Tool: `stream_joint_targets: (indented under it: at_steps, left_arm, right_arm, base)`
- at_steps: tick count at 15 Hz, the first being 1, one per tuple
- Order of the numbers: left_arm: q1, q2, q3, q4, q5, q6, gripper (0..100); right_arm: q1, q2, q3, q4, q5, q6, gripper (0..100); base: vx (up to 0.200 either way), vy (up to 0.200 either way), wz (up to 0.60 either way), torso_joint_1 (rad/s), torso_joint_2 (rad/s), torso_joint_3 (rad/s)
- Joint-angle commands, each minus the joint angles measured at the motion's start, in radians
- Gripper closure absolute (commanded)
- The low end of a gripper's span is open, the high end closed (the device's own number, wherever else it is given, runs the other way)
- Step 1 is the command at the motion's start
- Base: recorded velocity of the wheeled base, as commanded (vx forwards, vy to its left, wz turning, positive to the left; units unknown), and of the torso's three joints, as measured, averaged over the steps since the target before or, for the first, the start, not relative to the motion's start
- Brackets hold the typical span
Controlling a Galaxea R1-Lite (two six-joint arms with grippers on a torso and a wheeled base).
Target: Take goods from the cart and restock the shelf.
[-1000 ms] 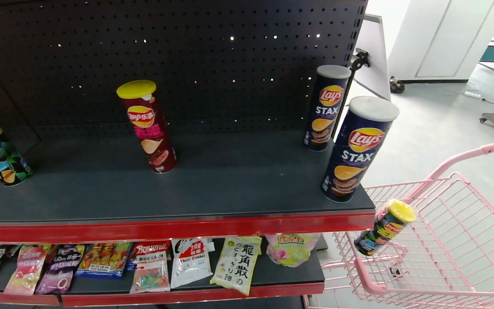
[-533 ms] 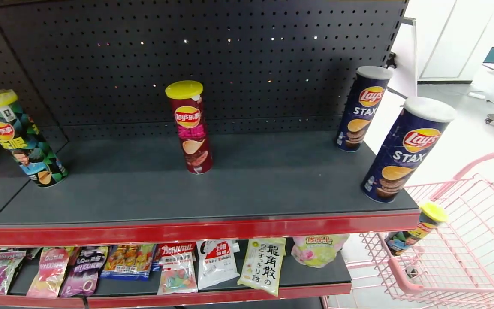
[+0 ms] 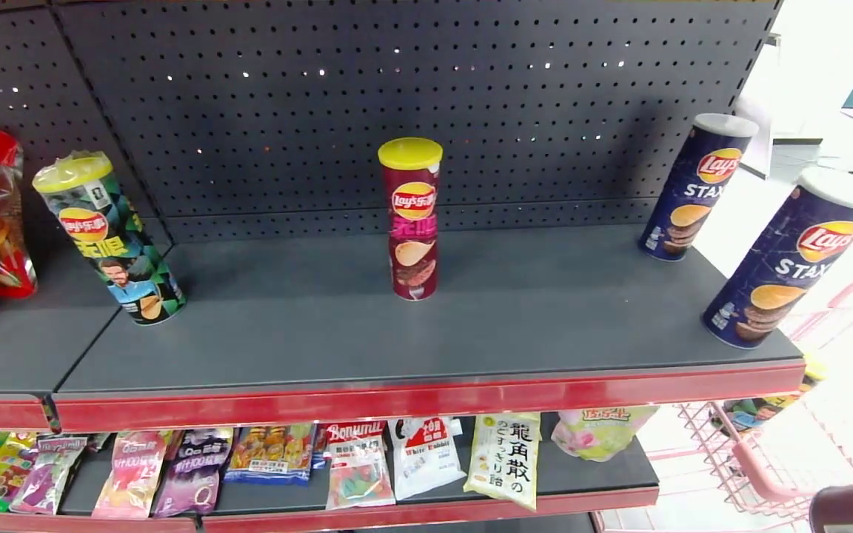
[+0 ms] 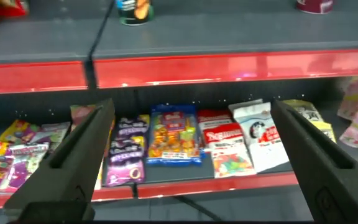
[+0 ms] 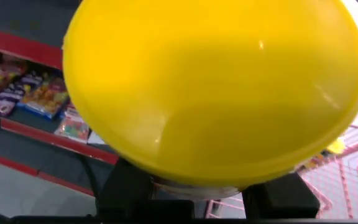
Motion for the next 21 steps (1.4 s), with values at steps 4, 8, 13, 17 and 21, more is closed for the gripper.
stream_joint_targets:
  at_steps: [4,8,13,17,21]
  left_arm:
    - [0.0,0.001,0.0,0.0,0.001,0.0,0]
    - [0.0,0.001,0.0,0.0,0.001,0.002,0]
    - [0.0,0.001,0.0,0.0,0.001,0.002,0]
    - [0.0,0.001,0.0,0.0,0.0,-0.002,0]
    - [-0.001,0.013,0.0,0.0,0.0,0.002,0]
  right_arm:
    - [0.005,0.211,-0.052,-0.102,0.09,0.01,100]
    - [0.005,0.254,-0.059,-0.104,0.107,0.01,100]
    - [0.007,0.257,-0.056,-0.104,0.108,0.01,100]
    - [0.04,0.257,-0.056,-0.102,0.115,0.01,100]
    - [0.068,0.294,-0.076,-0.102,0.113,0.006,100]
  base:
    - [0.0,0.05,0.0,-0.001,0.0,-0.001]
    - [0.05,0.0,0.0,0.003,0.0,-0.002]
    - [0.2,0.0,0.0,0.004,0.01,0.007]
    - [0.0,0.0,0.0,0.0,0.0,0.0]
    - [0.0,0.0,0.0,0.0,0.0,0.0]
